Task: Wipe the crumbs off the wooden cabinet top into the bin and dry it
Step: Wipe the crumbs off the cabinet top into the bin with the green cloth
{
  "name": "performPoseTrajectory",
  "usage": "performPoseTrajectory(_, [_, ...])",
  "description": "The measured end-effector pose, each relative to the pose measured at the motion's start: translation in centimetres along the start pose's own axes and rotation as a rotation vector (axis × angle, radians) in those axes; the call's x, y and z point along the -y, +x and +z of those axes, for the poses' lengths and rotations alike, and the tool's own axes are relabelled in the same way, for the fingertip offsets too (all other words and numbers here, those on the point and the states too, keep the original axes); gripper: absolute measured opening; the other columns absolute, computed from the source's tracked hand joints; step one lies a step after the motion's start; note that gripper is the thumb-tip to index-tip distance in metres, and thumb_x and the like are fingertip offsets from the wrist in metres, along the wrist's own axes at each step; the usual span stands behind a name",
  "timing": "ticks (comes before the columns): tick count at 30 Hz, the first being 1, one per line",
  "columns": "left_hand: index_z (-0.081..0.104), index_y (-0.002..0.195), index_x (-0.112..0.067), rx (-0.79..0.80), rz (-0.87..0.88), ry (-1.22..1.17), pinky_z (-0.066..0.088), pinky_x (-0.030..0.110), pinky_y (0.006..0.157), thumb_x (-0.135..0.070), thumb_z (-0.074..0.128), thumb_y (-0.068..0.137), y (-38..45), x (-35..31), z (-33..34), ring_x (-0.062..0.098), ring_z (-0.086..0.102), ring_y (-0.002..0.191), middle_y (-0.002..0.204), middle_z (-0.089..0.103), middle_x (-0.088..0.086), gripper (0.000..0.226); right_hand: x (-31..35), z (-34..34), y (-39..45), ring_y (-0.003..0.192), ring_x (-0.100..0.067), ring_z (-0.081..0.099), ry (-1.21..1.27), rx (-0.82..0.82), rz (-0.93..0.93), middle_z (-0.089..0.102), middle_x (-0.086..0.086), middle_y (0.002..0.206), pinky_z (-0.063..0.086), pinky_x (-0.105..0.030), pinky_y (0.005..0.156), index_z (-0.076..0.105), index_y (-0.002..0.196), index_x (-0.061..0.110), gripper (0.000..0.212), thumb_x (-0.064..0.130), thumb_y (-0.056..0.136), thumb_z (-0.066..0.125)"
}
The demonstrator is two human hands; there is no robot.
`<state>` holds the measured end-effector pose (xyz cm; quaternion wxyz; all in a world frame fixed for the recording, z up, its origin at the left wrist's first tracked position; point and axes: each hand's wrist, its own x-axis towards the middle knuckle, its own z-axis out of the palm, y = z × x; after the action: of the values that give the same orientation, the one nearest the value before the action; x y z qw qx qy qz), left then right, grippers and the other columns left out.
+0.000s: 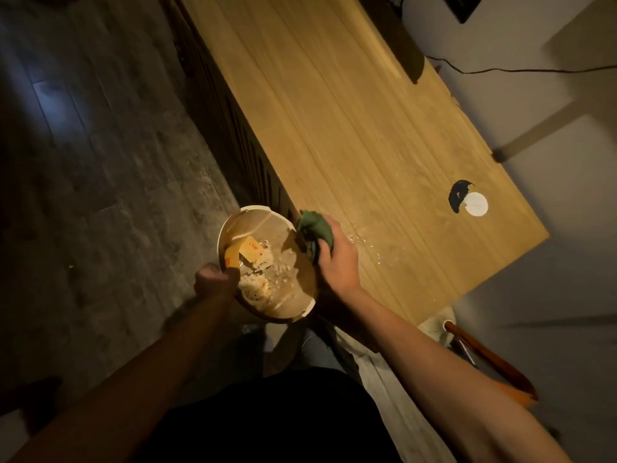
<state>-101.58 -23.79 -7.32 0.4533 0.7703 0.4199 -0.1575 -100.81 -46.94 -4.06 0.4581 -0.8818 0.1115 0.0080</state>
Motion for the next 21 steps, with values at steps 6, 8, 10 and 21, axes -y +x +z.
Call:
performPoseTrajectory(6, [0.067,0.096,0.006,-0.068,0.033,0.172,0.047,0.036,0.061,-0.018,0.070,0.085,-0.8,0.1,1.8,0.035,0.064,0.084,0.091,0.067,0.020,0.026,-5.6,-11.4,4.8,0.117,-0.004,0.055,-0.047,-0.281,0.140,0.064,0.000,0.135,0.036,-0.012,0.101,0.050,0.148,0.016,0.047,0.008,0.102,0.050])
performPoseTrajectory(8, [0.068,0.111,0.005,-0.078,-0.040,0.132,0.053,0.043,0.076,-0.018,0.071,0.084,-0.8,0.5,2.3,0.041,0.066,0.098,0.106,0.069,0.025,0.036,-8.7,-16.1,7.1,0.122,-0.017,0.057,-0.109,-0.344,0.210,0.064,-0.004,0.136,0.040,-0.027,0.104,0.048,0.149,0.020,0.048,0.011,0.102,0.049])
performPoseTrajectory(10, [0.065,0.119,0.002,-0.084,-0.116,0.058,0.054,0.047,0.084,-0.017,0.074,0.081,-0.8,1.0,2.8,0.041,0.064,0.106,0.113,0.067,0.024,0.043,-11.9,-20.7,9.2,0.127,-0.026,0.055,-0.170,-0.391,0.261,0.061,-0.008,0.139,0.039,-0.033,0.107,0.045,0.150,0.019,0.049,0.012,0.102,0.047])
performPoseTrajectory(21, [0.051,0.064,-0.014,-0.277,-0.204,-0.034,0.043,0.031,0.058,-0.013,0.066,0.077,-2.3,2.1,4.2,0.024,0.049,0.061,0.071,0.057,0.012,0.020,-21.8,-31.1,14.8,0.120,-0.036,0.059,-0.301,-0.347,0.446,0.063,-0.011,0.131,0.048,-0.052,0.106,0.044,0.142,0.039,0.045,0.016,0.103,0.045])
